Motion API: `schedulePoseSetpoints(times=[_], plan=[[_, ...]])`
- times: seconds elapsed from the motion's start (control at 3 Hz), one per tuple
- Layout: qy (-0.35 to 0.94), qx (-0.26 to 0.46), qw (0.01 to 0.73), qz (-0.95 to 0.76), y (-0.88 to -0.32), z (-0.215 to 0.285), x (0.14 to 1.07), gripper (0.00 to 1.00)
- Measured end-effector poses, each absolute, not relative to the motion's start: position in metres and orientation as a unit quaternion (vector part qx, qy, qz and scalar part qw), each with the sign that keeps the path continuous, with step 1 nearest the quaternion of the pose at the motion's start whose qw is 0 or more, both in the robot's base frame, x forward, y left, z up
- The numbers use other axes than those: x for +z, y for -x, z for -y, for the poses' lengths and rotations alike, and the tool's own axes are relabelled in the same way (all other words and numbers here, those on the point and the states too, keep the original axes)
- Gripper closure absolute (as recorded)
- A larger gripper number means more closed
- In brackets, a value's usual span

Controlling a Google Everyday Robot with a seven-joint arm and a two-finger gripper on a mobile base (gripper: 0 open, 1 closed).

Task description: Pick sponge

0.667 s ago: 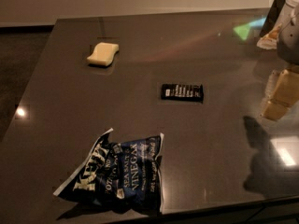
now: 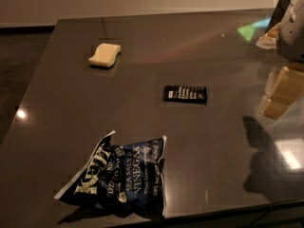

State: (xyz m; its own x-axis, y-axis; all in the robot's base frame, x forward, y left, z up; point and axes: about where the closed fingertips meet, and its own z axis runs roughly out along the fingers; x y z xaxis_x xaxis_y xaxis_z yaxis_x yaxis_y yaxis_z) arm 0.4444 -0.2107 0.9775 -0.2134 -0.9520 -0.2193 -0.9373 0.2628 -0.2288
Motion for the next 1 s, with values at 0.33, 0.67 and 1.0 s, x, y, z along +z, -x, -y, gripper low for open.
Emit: schedulePoseSetpoints(times=[0.33,0.67,1.0], plan=[[0.603,-0.006,0.185,-0.776,-0.470,0.197,0.976,0.00],[0.603,0.009,0.216,-0.767,-0.509,0.173,0.970,0.00],[0.608,0.024,0.245,-0.755,-0.550,0.139,0.966,0.00]])
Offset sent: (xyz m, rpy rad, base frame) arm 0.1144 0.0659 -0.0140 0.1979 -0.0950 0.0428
